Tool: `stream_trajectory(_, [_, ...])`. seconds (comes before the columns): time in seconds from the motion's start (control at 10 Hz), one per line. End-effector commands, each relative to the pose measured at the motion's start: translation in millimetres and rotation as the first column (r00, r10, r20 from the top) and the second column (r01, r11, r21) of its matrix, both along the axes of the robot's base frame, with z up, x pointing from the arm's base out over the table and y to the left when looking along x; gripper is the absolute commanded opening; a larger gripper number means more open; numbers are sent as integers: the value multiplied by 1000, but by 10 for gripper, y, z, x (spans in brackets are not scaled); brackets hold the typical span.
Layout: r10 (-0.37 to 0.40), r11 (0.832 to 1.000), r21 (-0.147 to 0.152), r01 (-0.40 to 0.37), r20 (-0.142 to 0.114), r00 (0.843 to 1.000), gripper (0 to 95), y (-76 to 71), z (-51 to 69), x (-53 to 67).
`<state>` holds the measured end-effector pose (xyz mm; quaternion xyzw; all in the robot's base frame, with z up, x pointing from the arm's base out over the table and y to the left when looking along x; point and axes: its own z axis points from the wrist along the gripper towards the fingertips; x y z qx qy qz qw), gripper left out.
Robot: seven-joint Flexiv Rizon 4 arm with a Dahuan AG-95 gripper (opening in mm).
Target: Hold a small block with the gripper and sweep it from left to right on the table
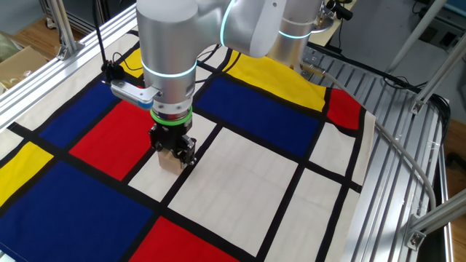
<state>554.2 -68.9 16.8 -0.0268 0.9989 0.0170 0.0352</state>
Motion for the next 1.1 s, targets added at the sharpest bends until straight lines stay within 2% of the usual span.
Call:
stream_trajectory(0.1, [-5,1000,2,5,-2,1000,0,4,12,3])
stream_trajectory(0.7, [-54,998,11,54,-9,999,0,8,6,5])
stream_trajectory(1.1, [-59,998,16,59,-11,998,0,8,5,6])
